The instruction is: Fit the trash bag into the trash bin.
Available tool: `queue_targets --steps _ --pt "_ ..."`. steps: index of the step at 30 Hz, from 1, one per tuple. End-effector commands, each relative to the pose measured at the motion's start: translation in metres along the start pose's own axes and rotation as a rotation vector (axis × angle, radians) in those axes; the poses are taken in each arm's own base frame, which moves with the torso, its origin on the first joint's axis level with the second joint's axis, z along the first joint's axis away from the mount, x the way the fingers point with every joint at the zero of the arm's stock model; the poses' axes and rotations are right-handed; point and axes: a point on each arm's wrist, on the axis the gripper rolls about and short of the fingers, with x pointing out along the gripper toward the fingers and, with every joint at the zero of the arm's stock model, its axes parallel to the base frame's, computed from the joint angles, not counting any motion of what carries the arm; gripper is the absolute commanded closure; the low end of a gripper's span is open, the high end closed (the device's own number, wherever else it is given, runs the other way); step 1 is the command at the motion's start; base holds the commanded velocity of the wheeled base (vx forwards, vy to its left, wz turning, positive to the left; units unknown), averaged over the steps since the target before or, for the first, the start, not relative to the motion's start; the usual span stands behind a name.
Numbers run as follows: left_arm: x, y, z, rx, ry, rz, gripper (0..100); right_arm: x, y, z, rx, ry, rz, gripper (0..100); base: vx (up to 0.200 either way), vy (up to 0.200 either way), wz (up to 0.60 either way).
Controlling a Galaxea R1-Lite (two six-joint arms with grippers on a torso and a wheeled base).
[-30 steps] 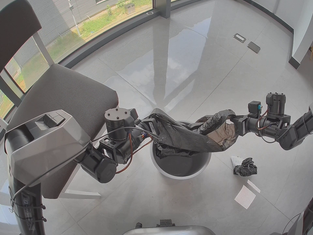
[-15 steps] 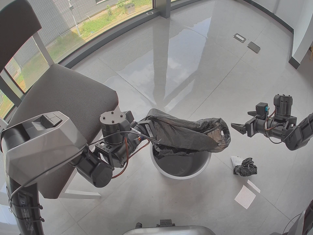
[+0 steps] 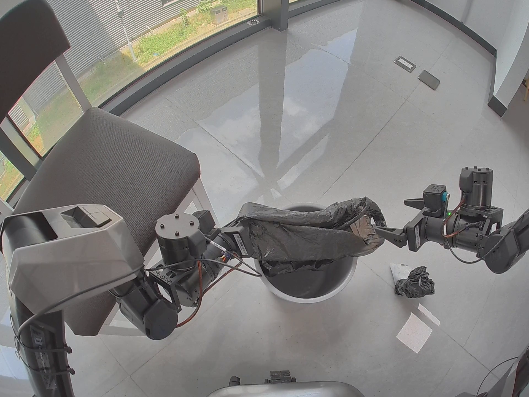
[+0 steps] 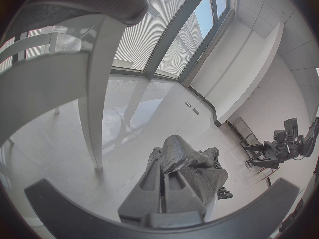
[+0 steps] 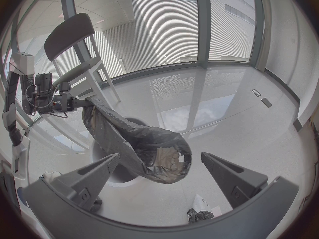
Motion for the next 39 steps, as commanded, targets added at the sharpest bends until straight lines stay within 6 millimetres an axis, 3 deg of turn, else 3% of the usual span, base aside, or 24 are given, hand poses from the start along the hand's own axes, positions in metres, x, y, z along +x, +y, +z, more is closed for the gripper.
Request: queue_targets --steps 1,7,16,26,27,34,39 --pt "0.005 -0.001 -0.024 0.007 0.048 -0.004 100 -0.001 0.008 0.001 -0.009 -0.003 0.021 0 0.0 0.0 0.0" --pt "0.014 0.003 -0.038 0.012 0.07 -0.003 100 -0.007 0.009 0.003 -0.012 -0.013 0.018 0 0.0 0.0 0.0" --pt "-0.003 0.017 -0.013 0.005 0.051 0.027 100 -0.006 0.011 0.004 -0.015 -0.013 0.027 0 0.0 0.0 0.0" --pt "-0.004 0.019 -0.017 0.006 0.058 0.029 100 -0.004 0.014 0.005 -0.016 -0.009 0.04 0 0.0 0.0 0.0" --pt "-0.004 0.019 -0.017 0.005 0.054 0.026 0 -0.003 0.014 0.004 -0.017 -0.008 0.04 0 0.0 0.0 0.0" --pt "-0.006 0.02 -0.012 0.003 0.044 0.031 0 -0.001 0.014 0.003 -0.012 -0.003 0.045 0 0.0 0.0 0.0" --pt "-0.014 0.022 -0.003 -0.001 0.025 0.038 0 0.019 0.015 0.001 -0.007 0.01 0.065 0 0.0 0.0 0.0"
